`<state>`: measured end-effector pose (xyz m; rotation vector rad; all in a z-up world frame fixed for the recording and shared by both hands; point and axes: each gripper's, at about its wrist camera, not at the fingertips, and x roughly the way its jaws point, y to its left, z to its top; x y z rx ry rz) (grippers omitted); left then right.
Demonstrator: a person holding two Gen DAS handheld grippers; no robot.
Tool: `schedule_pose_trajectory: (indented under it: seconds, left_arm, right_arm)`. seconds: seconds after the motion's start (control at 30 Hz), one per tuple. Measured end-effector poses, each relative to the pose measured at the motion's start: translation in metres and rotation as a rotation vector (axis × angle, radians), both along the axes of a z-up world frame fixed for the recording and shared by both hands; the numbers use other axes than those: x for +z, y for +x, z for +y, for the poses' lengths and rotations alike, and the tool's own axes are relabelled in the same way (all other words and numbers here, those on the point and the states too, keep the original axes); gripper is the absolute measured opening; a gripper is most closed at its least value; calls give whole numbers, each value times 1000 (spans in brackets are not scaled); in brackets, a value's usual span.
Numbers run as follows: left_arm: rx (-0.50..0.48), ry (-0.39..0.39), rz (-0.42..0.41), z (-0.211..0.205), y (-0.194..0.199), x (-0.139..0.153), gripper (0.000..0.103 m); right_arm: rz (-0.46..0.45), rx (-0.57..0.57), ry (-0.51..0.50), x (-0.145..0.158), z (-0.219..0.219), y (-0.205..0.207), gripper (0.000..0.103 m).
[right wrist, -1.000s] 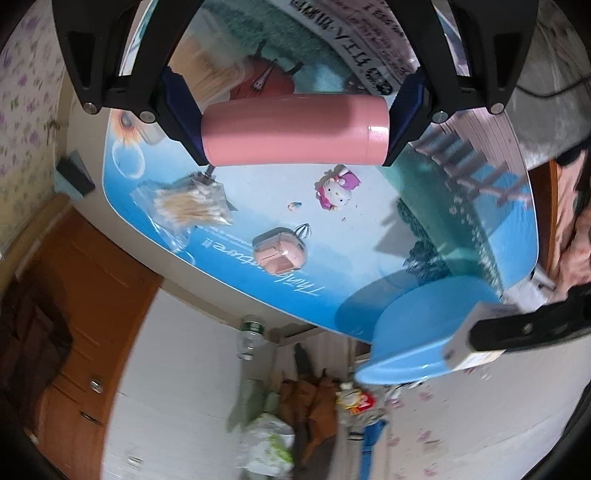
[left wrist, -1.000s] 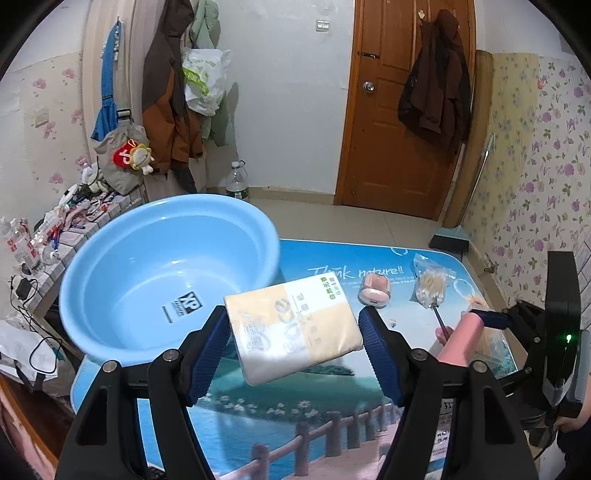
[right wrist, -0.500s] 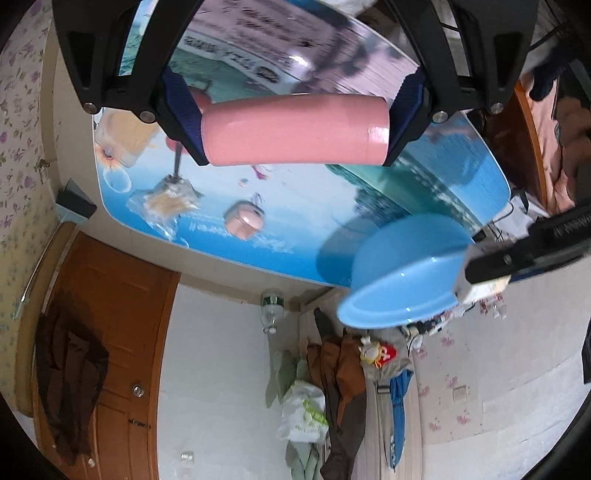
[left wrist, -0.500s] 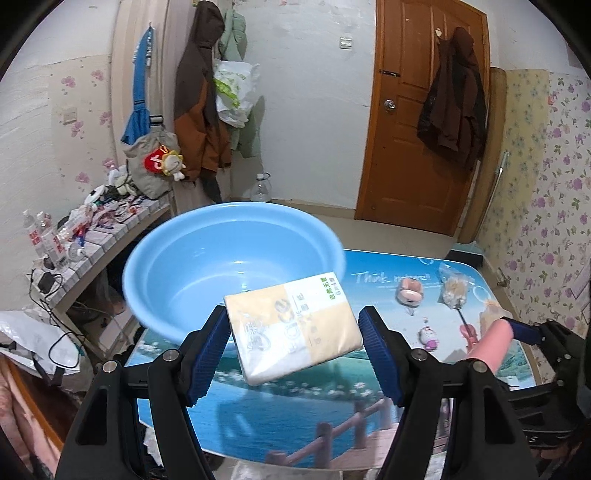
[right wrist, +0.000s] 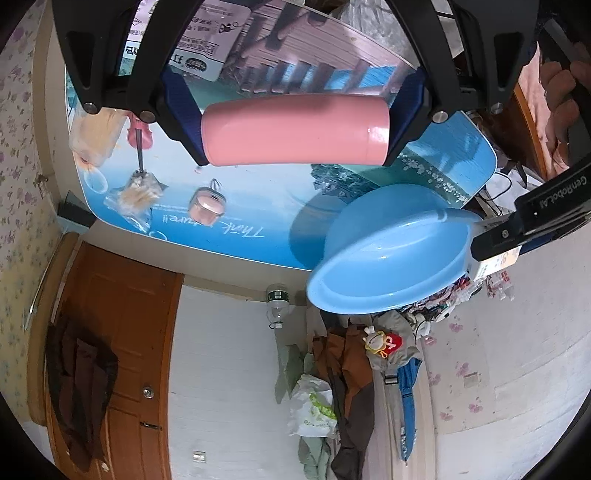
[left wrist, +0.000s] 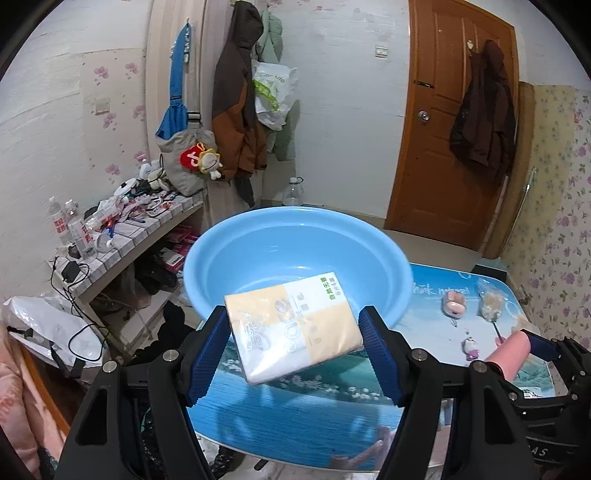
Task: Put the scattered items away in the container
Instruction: 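Carry both items over the blue basin while the left gripper releases the tissue pack inside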
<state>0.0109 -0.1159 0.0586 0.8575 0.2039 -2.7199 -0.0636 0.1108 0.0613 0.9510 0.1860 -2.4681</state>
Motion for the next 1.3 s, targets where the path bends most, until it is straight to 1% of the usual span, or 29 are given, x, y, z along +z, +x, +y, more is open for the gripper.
schedule_pose_trajectory:
  seconds: [0.17, 0.33, 0.43, 0.5, 0.67, 0.8, 0.93, 1.03, 1.13, 1.3]
  left_arm:
    - [14, -4, -1, -11, -3, 0, 70]
    - [13, -20, -22, -20, -12, 1, 70]
    - [25, -58, -5, -30, -15, 13, 70]
    - [34, -68, 5, -37, -18, 19, 70]
    - [45, -84, 17, -61, -31, 33, 70]
    - [45, -79, 11, -77, -43, 36, 70]
    - [50, -71, 2, -89, -49, 32, 70]
    - [37, -59, -14, -94, -52, 27, 70]
    - [7, -44, -30, -96, -55, 20, 70]
    - [-67, -38, -67, -93, -63, 13, 70]
  right_arm:
    - [17, 20, 0, 6, -11, -1, 90]
    - [20, 20, 13, 11, -20, -8, 90]
    - [35, 26, 6, 23, -30, -17, 90]
    - [49, 32, -3, 31, -35, -22, 90]
    - [76, 67, -20, 53, -60, -36, 90]
    - [72, 87, -25, 61, -79, -48, 90]
    - [69, 106, -23, 61, -102, -56, 90]
    - [49, 114, -16, 54, -118, -60, 90]
    - [33, 110, -6, 47, -127, -63, 90]
    - [3, 66, 17, 42, -137, -71, 90]
